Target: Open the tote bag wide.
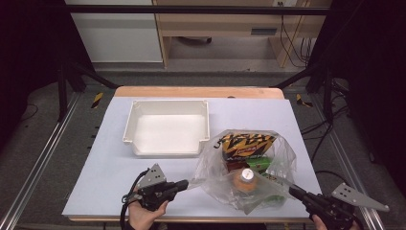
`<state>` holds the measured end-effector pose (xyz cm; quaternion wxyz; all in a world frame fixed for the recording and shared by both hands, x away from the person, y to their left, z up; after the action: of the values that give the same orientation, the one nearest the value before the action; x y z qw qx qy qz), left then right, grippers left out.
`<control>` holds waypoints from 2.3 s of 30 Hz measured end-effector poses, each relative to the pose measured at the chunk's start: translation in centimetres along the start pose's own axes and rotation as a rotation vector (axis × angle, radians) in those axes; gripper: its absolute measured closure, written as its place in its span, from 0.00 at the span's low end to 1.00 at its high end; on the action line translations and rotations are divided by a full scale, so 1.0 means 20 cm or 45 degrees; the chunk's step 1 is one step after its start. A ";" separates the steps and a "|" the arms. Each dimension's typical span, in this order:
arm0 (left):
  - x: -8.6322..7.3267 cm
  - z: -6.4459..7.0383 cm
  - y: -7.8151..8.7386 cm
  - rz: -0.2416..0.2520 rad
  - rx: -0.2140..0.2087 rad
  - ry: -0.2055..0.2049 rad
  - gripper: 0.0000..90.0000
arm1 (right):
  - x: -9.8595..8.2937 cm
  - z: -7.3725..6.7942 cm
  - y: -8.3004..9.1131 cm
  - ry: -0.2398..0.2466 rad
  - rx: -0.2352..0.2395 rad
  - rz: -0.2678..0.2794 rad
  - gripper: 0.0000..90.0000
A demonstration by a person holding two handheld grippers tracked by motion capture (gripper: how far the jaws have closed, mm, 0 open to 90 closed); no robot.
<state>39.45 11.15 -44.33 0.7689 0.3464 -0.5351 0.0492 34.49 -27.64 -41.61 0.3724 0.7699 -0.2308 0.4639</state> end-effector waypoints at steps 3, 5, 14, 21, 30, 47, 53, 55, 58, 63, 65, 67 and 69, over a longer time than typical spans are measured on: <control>-0.02 0.05 -0.04 -0.021 -0.066 -0.001 1.00 | -0.02 0.00 -0.02 -0.016 0.005 -0.030 1.00; -0.02 0.07 -0.07 -0.029 -0.091 -0.012 1.00 | -0.04 0.01 -0.04 -0.020 -0.007 -0.062 1.00; 0.07 0.13 -0.06 0.070 -0.156 -0.016 1.00 | -0.15 0.11 -0.14 -0.099 -0.057 -0.196 1.00; 0.06 0.17 -0.01 0.034 -0.166 -0.065 1.00 | -0.13 0.16 -0.13 -0.112 -0.155 -0.108 1.00; -0.12 0.08 -0.17 -0.142 -0.090 -0.012 1.00 | -0.14 0.23 -0.12 -0.154 -0.223 -0.088 1.00; 0.36 0.09 0.14 0.303 0.174 -0.041 0.34 | 0.17 0.03 0.11 0.068 -0.170 0.246 0.47; 0.42 0.05 0.05 0.273 0.174 -0.014 0.54 | 0.36 -0.15 0.11 0.190 -0.092 0.340 0.51; 0.42 0.03 0.00 0.246 0.161 -0.003 0.65 | 0.41 -0.20 0.09 0.233 -0.072 0.353 0.54; 0.42 0.01 -0.07 0.213 0.139 0.011 0.81 | 0.47 -0.26 0.05 0.277 -0.038 0.361 0.58; 0.41 0.01 -0.12 0.182 0.120 -0.002 1.00 | 0.48 -0.36 -0.08 0.339 0.033 0.252 0.59; 0.41 0.01 -0.11 0.193 0.127 -0.007 1.00 | 0.46 -0.38 -0.13 0.365 0.055 0.207 0.59; 0.41 0.02 -0.10 0.200 0.144 -0.026 0.95 | 0.45 -0.42 -0.17 0.388 0.075 0.192 0.60; 0.41 0.01 -0.09 0.228 0.184 -0.036 0.79 | 0.45 -0.43 -0.20 0.391 0.077 0.173 0.61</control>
<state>43.50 7.18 -38.11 0.7267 0.3524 -0.5698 0.1514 36.72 -18.49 -32.62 0.3477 0.6835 -0.2089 0.6069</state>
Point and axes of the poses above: each handheld gripper's, and its own axes: y roughly backward along the jaws, x roughly out of its top, z roughly to its right, the point moved 5 cm from there along -y, roughly forward along the jaws, and after that the axes turned 2 degrees about x, right-handed, at the moved point
